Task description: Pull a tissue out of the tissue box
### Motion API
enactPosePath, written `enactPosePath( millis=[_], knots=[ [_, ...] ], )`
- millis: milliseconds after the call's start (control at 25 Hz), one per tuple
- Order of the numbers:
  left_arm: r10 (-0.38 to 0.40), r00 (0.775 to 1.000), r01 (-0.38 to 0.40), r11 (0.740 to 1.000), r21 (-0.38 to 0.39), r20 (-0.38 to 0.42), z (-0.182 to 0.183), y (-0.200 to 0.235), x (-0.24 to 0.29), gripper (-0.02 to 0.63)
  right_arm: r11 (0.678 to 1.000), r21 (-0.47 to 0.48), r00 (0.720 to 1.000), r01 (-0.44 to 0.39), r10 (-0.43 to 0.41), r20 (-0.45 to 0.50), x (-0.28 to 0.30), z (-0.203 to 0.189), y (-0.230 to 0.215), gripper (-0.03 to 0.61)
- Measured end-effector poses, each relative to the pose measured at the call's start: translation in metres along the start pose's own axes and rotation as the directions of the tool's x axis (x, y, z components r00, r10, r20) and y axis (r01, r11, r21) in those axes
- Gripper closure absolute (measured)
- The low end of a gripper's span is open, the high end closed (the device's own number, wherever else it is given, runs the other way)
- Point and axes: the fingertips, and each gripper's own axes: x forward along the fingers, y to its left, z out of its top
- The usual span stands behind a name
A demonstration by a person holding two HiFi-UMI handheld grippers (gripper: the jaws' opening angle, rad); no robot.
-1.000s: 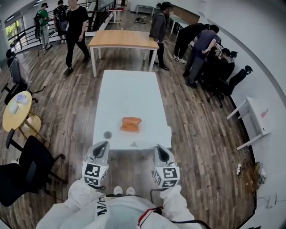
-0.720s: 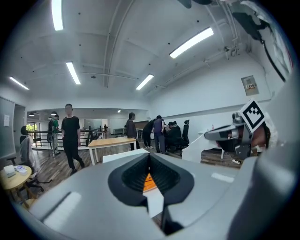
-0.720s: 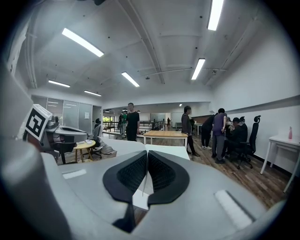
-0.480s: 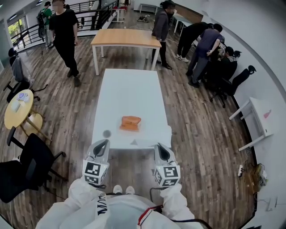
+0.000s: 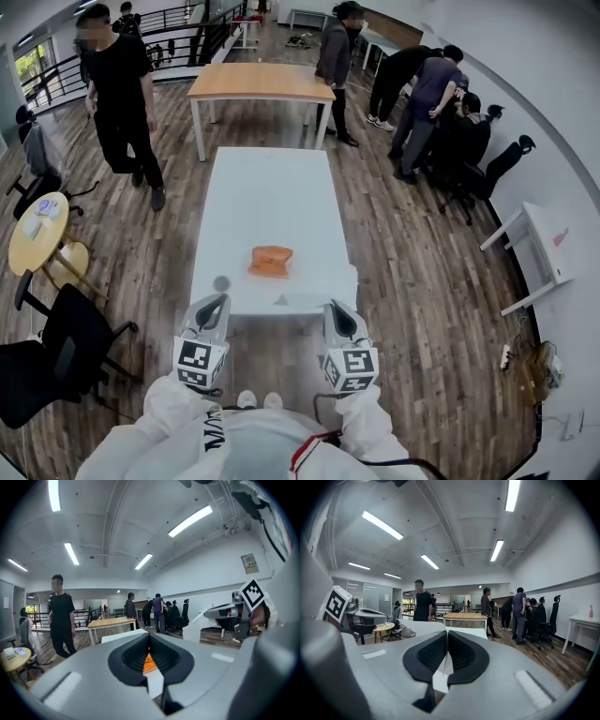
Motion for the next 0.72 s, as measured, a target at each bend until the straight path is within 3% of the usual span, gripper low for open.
enactPosePath(
  millis=[720],
  knots=[
    [0.007,1.0,-0.007,1.0,-0.005,-0.008,-0.0029,0.0032,0.0004,0.614,1.0,0.004,1.0,-0.003,0.003,-0.01,0.0036,-0.0021,-0.0004,0.577]
  ],
)
